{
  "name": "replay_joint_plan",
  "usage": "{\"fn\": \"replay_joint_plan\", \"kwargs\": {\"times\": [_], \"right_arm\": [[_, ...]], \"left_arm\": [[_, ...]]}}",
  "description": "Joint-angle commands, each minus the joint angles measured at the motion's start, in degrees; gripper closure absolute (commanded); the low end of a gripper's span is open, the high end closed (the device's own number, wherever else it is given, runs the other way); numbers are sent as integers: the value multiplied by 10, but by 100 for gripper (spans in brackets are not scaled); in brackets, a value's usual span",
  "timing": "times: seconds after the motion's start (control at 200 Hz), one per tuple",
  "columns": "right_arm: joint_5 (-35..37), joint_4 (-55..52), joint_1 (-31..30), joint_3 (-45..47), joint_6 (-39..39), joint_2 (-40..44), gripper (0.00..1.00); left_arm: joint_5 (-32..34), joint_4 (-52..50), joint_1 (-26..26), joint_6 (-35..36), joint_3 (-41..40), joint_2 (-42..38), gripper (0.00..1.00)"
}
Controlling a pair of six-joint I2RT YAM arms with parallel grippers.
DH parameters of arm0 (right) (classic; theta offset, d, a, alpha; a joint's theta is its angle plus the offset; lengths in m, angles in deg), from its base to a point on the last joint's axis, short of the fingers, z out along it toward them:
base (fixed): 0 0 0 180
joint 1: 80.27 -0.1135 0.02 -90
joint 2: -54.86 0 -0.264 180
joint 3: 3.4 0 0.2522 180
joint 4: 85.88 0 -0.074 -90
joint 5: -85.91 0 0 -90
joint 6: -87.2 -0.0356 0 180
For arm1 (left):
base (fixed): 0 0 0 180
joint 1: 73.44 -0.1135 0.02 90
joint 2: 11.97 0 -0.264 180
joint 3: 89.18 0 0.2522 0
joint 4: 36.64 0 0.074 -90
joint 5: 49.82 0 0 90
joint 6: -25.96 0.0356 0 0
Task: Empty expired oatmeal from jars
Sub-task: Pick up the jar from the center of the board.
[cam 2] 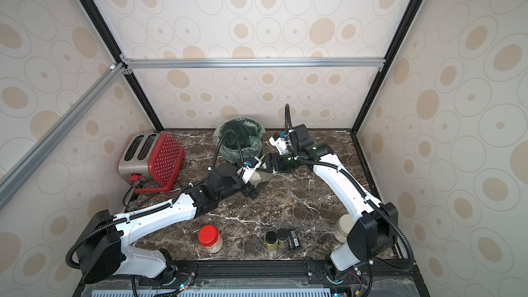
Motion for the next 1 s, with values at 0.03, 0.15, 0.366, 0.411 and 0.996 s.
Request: {"fn": "replay_joint_plan", "kwargs": {"times": [0.03, 0.15, 0.366, 0.411, 0.996], "right_arm": [[-41, 31, -3, -23, 2, 22, 52], [-48, 34, -3, -20, 1, 24, 52], [-52, 38, -2, -16, 1, 33, 52], [-53, 37, -2, -17, 2, 35, 53], [-66, 37, -2, -30, 4, 32, 53]], "left_arm": [[17, 8, 1, 28, 29, 6, 7], [30, 7, 0, 35, 31, 9, 11], [37, -7, 0, 50, 37, 10, 16], [37, -7, 0, 52, 37, 9, 15], [47, -20, -13, 99, 16, -29, 4]]}}
